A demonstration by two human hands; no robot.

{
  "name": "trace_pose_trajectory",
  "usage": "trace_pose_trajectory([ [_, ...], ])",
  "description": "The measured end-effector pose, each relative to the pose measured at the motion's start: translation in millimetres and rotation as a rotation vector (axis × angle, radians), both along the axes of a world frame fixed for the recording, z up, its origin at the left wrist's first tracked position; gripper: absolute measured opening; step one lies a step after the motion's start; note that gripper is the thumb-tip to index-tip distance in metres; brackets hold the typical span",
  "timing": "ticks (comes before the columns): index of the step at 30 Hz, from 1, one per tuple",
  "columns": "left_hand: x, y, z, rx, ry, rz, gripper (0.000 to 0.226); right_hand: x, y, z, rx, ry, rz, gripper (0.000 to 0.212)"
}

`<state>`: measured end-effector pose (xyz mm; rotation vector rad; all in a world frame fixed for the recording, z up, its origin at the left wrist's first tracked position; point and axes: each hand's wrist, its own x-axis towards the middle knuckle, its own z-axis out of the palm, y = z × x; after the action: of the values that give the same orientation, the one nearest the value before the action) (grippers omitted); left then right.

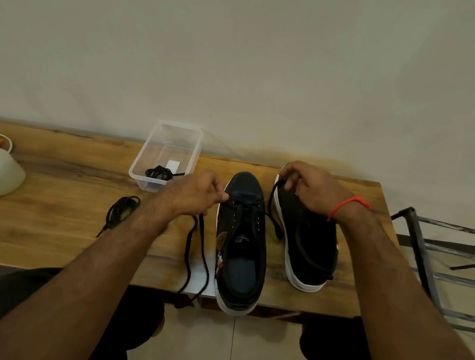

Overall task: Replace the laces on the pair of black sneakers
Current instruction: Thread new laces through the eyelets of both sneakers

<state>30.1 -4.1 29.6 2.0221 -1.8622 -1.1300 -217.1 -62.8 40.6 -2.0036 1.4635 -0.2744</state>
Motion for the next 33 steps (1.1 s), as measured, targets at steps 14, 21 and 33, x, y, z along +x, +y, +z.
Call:
trace_pose_trajectory([
  [14,11.0,22.3,103.0,0.021,1.035,0.193,0.042,19.7,32.7,59.9,-0.086,-0.847,-0.257,0.028],
  [21,-2.8,43.4,143.7,-0.146,1.202,0.109,0.037,29.8,60.8,116.4,0.036,-1.097,-0.205,0.049],
  [33,-26.5,58.4,254.3,-0.569,0.853,0.175,0.018,35.3,88.0,229.5,-0.226,-1.088,-0.124,0.036],
])
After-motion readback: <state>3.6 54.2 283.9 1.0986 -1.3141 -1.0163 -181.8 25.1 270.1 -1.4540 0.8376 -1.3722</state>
